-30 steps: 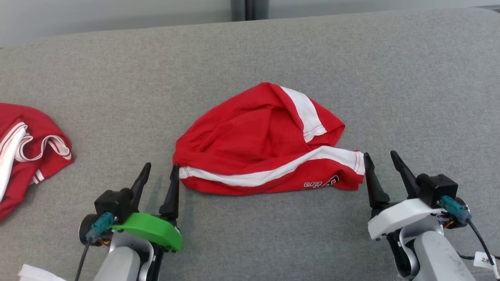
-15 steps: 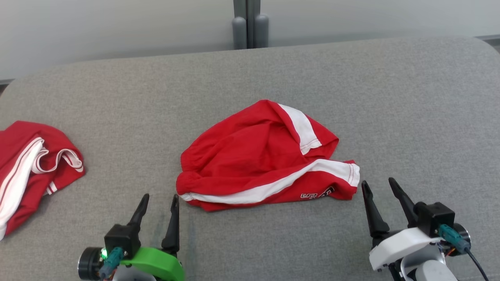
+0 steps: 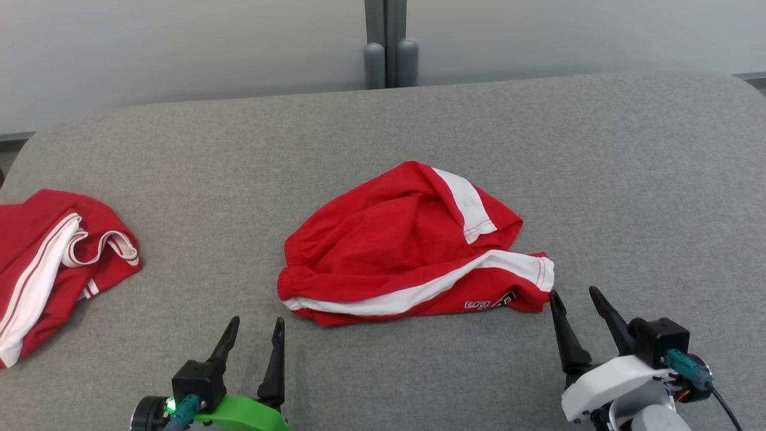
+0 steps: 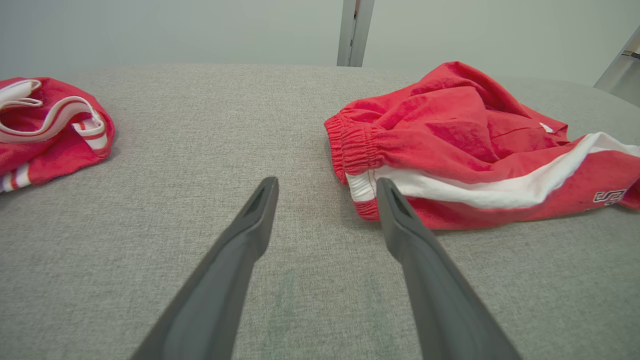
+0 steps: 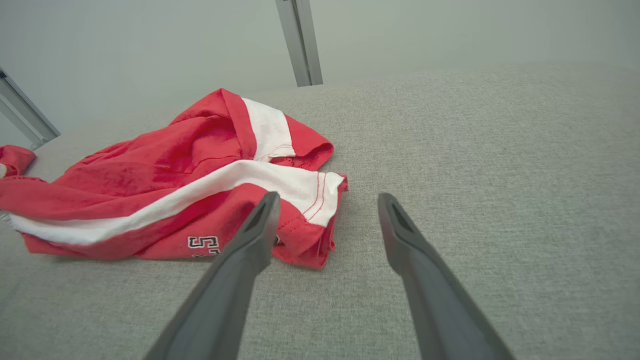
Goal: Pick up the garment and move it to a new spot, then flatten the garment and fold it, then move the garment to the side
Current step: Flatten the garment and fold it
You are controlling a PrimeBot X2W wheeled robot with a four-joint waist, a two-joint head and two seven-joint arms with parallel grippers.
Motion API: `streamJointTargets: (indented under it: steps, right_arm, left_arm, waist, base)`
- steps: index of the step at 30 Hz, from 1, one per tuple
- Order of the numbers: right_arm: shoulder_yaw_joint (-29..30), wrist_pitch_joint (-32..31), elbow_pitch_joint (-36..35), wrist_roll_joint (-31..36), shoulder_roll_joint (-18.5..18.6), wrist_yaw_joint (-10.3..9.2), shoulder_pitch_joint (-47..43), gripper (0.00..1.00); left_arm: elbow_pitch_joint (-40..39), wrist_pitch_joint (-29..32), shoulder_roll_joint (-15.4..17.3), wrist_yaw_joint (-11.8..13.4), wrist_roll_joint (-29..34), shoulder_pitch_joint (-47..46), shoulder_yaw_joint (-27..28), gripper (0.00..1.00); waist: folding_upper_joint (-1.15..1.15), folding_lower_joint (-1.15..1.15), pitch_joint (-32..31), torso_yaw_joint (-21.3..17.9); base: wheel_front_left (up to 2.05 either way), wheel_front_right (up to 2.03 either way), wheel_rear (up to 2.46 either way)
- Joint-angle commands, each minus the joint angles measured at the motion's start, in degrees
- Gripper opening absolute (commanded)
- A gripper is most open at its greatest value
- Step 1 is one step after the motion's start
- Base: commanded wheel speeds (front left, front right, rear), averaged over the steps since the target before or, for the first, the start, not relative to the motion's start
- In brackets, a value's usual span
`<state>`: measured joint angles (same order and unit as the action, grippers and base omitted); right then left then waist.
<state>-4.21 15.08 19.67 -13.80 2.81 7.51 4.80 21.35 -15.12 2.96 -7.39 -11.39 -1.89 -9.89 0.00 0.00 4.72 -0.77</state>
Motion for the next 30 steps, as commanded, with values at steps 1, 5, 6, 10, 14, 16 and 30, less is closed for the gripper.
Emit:
streamJointTargets:
  steps: [1,5,6,10,14,16,30]
  right_arm:
    - [0.1,0.12,0.73,-0.59,0.2,-0.04,1.22,1.0]
    - [-0.29,0.11,3.21,-1.92,0.19,-0.04,3.54,1.0]
    - [-0.49,0.12,3.86,-2.11,0.18,-0.04,4.38,1.0]
    - [-0.51,0.11,5.85,-2.82,0.2,-0.04,6.57,1.0]
    - [-0.84,0.12,7.64,-3.39,0.19,-0.04,8.31,1.0]
    - [-1.07,0.11,8.47,-3.72,0.19,-0.04,8.77,1.0]
    - [-1.58,0.12,10.6,-5.55,0.18,-0.04,9.62,1.0]
  left_arm:
    - [-0.16,-0.05,0.03,-0.16,-0.47,-1.09,-0.25,1.0]
    - [-0.22,-0.05,0.02,-0.16,-0.69,-1.49,-0.61,1.0]
    - [-0.21,-0.05,0.02,-0.16,-0.78,-1.7,-0.67,1.0]
    - [-0.24,-0.05,0.02,-0.16,-0.81,-2.47,-0.98,1.0]
    - [-0.33,-0.05,0.02,-0.16,-0.92,-2.93,-1.13,1.0]
    - [-0.38,-0.05,0.01,-0.16,-1.02,-3.25,-1.16,1.0]
    - [-0.49,-0.05,-0.01,-0.16,-1.52,-3.99,-1.71,1.0]
  waist:
    - [0.0,0.0,0.76,0.6]
    - [0.0,0.0,1.81,1.24]
    - [0.0,0.0,2.19,1.45]
    - [0.0,0.0,3.43,2.24]
    - [0.0,0.0,4.43,2.95]
    - [0.0,0.0,4.76,3.16]
    - [0.0,0.0,5.36,3.32]
  base:
    - [0.0,0.0,0.0]
    - [0.0,0.0,0.0]
    - [0.0,0.0,0.0]
    - [0.0,0.0,0.0]
    - [0.0,0.0,0.0]
    - [0.0,0.0,0.0]
    - [0.0,0.0,0.0]
